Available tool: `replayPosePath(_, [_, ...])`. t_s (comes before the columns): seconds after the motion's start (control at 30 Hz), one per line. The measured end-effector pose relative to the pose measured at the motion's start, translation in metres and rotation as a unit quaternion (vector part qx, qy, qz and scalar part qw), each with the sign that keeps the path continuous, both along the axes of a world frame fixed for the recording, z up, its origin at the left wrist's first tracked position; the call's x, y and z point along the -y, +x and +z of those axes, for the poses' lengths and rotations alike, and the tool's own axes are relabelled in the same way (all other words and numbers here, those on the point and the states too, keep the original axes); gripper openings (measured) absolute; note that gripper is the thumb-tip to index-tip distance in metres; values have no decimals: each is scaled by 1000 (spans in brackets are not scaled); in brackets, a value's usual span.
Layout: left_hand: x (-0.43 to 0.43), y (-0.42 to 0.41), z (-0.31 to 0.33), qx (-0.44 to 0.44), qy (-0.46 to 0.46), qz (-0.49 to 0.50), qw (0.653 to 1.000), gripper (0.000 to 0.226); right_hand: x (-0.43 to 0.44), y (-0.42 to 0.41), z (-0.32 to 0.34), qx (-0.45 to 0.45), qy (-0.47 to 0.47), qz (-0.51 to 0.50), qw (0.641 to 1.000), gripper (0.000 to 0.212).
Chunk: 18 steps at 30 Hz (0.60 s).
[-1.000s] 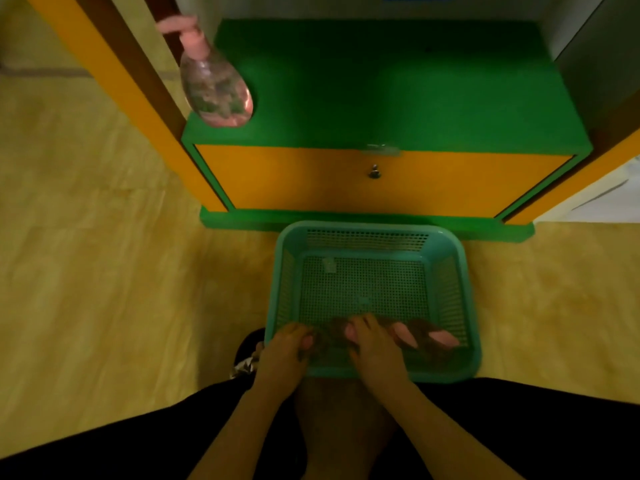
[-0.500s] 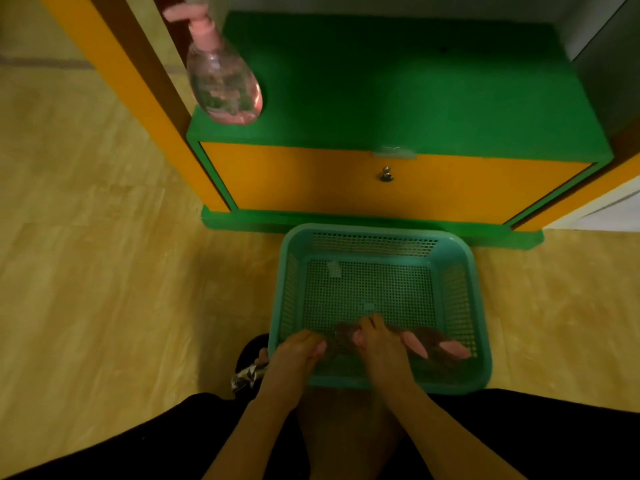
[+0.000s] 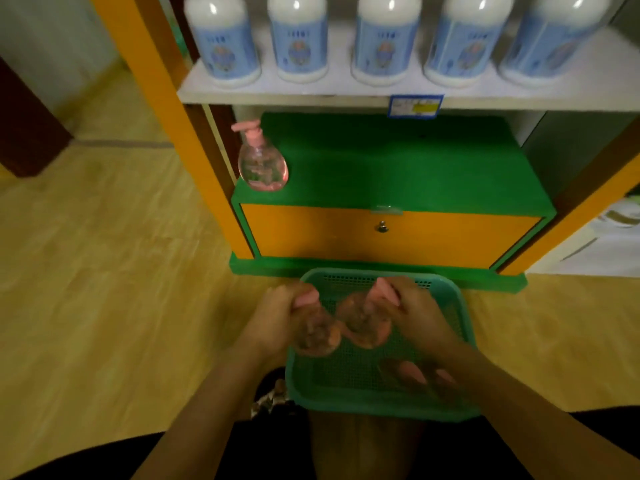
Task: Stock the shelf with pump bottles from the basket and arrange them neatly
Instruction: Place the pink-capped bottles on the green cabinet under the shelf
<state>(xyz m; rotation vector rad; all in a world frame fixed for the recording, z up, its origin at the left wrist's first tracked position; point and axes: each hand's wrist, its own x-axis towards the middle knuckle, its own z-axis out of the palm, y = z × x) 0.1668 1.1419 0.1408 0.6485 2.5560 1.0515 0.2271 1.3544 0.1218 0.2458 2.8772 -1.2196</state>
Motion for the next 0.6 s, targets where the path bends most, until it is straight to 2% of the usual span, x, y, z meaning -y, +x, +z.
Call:
replayPosePath(0.07, [1, -10, 36, -26, 12, -6, 1000, 9, -5, -11, 32, -38, 12, 33, 999, 25])
replayPosePath(0.13, [2, -21, 71, -53, 3, 4, 999, 15, -12, -23, 62, -62, 23, 51, 996, 26])
replayPosePath(0.23, [2, -38, 117, -103, -12, 26, 994, 23, -18, -42, 102, -86, 20, 69, 994, 4])
replayPosePath(0.3, [2, -48, 139, -136, -15, 35, 990, 24, -21, -54, 120, -111, 30, 77, 990, 18])
replayPosePath(0.37, [4, -57, 152, -142, -15, 48, 989, 26, -20, -62, 134, -136, 43, 76, 987, 22])
replayPosePath(0.47, [5, -69, 158, -135, -14, 66, 989, 26, -19, -78, 138, -154, 59, 86, 982, 2])
replayPosePath(0.53, [3, -78, 154, -142, -25, 73, 987, 26, -18, -94, 133, -160, 84, 88, 980, 24])
replayPosePath(0.6, [2, -86, 151, -145, -37, 78, 986, 28, -16, -115, 124, -171, 86, 86, 978, 29])
